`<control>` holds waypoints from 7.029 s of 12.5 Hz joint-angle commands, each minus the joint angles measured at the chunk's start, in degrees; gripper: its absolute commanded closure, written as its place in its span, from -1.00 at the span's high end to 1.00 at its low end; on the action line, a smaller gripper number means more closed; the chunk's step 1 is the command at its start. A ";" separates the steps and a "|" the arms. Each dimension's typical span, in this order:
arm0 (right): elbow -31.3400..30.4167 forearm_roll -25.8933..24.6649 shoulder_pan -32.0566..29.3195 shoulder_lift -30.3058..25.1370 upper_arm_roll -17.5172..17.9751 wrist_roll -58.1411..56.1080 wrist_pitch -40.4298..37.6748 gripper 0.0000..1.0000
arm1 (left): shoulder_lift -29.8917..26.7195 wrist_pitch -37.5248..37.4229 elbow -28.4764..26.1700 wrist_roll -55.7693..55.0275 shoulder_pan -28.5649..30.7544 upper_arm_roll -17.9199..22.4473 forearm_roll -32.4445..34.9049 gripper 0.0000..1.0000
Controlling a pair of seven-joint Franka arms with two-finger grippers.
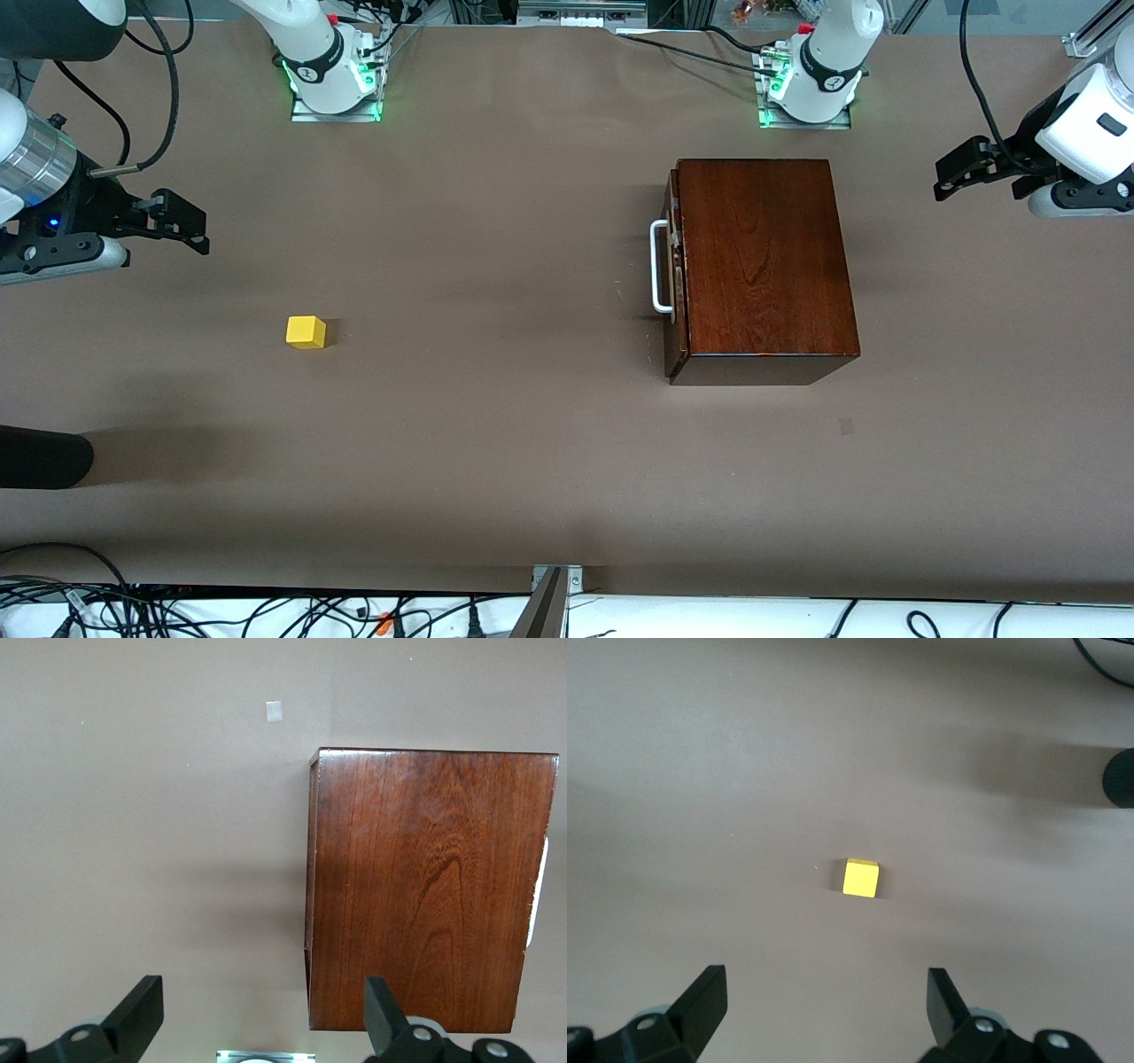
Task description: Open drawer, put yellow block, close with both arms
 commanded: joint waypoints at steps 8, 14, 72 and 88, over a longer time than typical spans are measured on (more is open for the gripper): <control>0.96 -0.21 -0.29 0.37 0.05 -0.38 -1.01 1.00 | 1.84 -1.65 1.48 0.93 -0.05 -0.58 1.05 1.00; 1.05 -0.30 -0.29 0.28 0.05 -0.55 -1.02 1.00 | 3.95 -4.65 1.65 -2.39 -0.49 -11.27 0.08 1.00; 1.49 -0.39 0.77 0.19 0.41 0.15 -0.31 1.00 | 37.62 37.45 -1.34 -56.99 -19.03 -29.67 21.26 1.00; 1.22 -0.21 -0.11 0.45 -0.30 -0.12 -0.31 1.00 | 32.09 0.20 19.48 -34.81 -8.52 -30.20 14.60 1.00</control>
